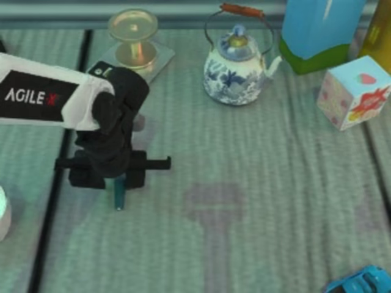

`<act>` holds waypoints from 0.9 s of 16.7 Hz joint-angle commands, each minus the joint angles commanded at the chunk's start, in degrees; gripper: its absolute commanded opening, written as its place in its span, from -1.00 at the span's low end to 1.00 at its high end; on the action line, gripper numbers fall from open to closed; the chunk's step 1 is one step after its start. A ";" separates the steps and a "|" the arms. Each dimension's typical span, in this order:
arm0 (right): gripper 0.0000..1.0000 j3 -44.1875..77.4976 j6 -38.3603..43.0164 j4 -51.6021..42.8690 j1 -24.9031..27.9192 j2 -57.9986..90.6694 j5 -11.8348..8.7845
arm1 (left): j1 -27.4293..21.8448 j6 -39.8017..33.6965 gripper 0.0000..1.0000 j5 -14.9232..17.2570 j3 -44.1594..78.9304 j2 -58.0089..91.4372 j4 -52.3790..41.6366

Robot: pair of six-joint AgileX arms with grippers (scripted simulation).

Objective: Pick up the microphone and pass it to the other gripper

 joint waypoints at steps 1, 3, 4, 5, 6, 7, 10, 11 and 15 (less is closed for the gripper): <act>1.00 0.00 0.00 0.00 0.00 0.00 0.00 | 0.00 0.00 -1.00 0.00 0.00 0.00 0.00; 1.00 0.00 0.00 0.00 0.00 0.00 0.00 | -0.12 0.91 -1.00 -1.18 1.18 -3.83 -2.05; 1.00 0.00 0.00 0.00 0.00 0.00 0.00 | -0.14 1.10 -1.00 -0.97 1.08 -3.94 -1.41; 1.00 0.00 0.00 0.00 0.00 0.00 0.00 | -0.15 1.48 -1.00 -0.55 0.86 -4.20 -0.18; 1.00 0.00 0.00 0.00 0.00 0.00 0.00 | -0.14 2.02 -1.00 0.07 0.51 -4.57 1.64; 1.00 0.00 0.00 0.00 0.00 0.00 0.00 | -0.12 2.69 -1.00 0.88 0.02 -5.05 4.05; 1.00 0.00 0.00 0.00 0.00 0.00 0.00 | 0.12 5.40 -1.00 4.15 -2.36 -7.06 14.16; 1.00 0.00 0.00 0.00 0.00 0.00 0.00 | 0.23 6.51 -1.00 5.49 -3.50 -7.89 18.37; 1.00 0.00 0.00 0.00 0.00 0.00 0.00 | 0.74 11.60 -1.00 11.69 -9.24 -11.78 38.21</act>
